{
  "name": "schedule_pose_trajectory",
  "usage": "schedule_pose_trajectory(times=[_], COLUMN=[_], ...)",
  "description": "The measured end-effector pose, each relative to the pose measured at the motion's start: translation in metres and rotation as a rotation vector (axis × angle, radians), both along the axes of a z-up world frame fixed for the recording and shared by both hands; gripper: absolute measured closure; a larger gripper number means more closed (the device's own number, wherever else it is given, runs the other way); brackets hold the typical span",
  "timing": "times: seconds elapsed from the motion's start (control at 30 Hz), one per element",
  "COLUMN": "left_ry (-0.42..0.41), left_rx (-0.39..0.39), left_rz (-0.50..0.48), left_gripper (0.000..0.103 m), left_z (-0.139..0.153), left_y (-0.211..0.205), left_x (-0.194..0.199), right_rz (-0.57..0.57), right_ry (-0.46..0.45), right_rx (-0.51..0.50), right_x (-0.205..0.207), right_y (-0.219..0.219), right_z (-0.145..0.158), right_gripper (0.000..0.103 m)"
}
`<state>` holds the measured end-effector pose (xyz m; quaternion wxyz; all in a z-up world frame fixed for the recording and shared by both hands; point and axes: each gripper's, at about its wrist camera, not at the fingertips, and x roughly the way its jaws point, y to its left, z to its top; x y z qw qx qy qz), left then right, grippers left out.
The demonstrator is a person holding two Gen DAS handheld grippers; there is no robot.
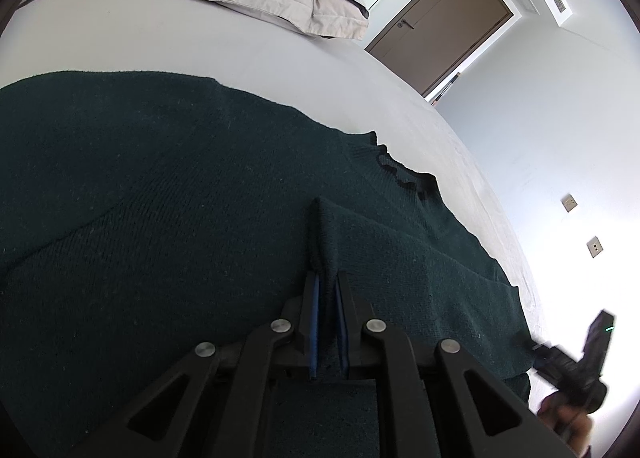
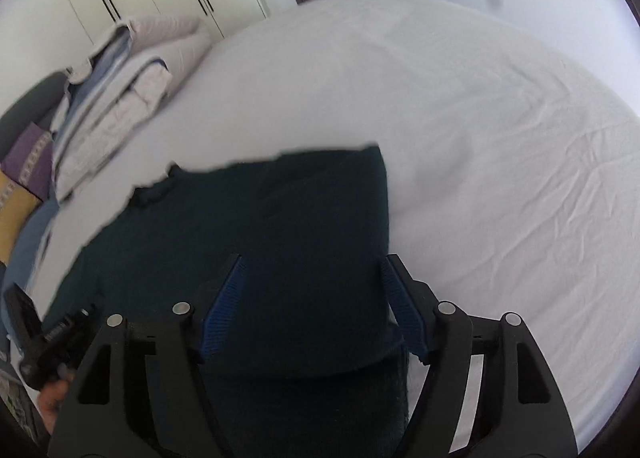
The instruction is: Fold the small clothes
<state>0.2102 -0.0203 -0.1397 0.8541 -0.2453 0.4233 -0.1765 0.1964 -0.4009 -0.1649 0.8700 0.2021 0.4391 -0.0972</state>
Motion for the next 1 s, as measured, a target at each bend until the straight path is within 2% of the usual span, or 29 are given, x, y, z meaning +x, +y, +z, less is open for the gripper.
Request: schedule_pose_trajectory(times=[0.03, 0.1, 0.17, 0.23, 0.3, 0.37, 0.47, 0.53, 0.63, 0.73, 0.83, 1.0], left_ry=[0.001, 0.015, 0.039, 0.003, -0.052, -0.064, -0.026, -0.005, 0.014, 0.031, 0.06, 0.088], left_rx=[-0.001, -0.026, -0.058, -0.058, -0.099, -0.157, -0.272, -0.339, -0.458, -0.525, -0.59, -0.682], left_rz=[-0.001, -0.007, -0.028, -0.003, 0.048, 0.09, 0.207, 0.314, 0.5, 0.653, 0.761, 0.854], left_gripper=[0.09, 0.09, 0.081, 0.044, 0.031, 0.031, 0.033, 0.041, 0.042, 0.042, 0.041, 0.042], left_z=[0.0, 0.002, 0.009, 0.029, 0.049, 0.061, 0.062, 0.056, 0.043, 0.029, 0.013, -0.011], left_y=[-0.001, 0.001, 0.007, 0.021, 0.046, 0.08, 0.152, 0.207, 0.284, 0.345, 0.376, 0.391], left_x=[0.001, 0.003, 0.005, -0.007, -0.023, -0.038, -0.06, -0.079, -0.112, -0.143, -0.165, -0.172], right_rz=[0.006, -0.011, -0.05, -0.055, -0.031, 0.01, 0.081, 0.123, 0.174, 0.205, 0.224, 0.242], right_ry=[-0.041, -0.05, -0.099, -0.196, -0.241, -0.265, -0.28, -0.274, -0.259, -0.242, -0.224, -0.2], right_rx=[-0.013, -0.011, 0.023, 0.027, 0.0, 0.009, 0.037, 0.068, 0.096, 0.119, 0.146, 0.158], right_x=[-0.003, -0.007, -0.018, -0.038, -0.054, -0.067, -0.084, -0.092, -0.109, -0.123, -0.126, -0.13], right_y=[0.0, -0.001, -0.003, 0.004, 0.023, 0.04, 0.066, 0.084, 0.12, 0.149, 0.169, 0.196], right_z=[-0.003, 0.006, 0.026, 0.055, 0.078, 0.091, 0.102, 0.102, 0.098, 0.091, 0.083, 0.075], right_gripper=[0.035, 0.035, 0.036, 0.036, 0.035, 0.035, 0.035, 0.035, 0.035, 0.035, 0.035, 0.035])
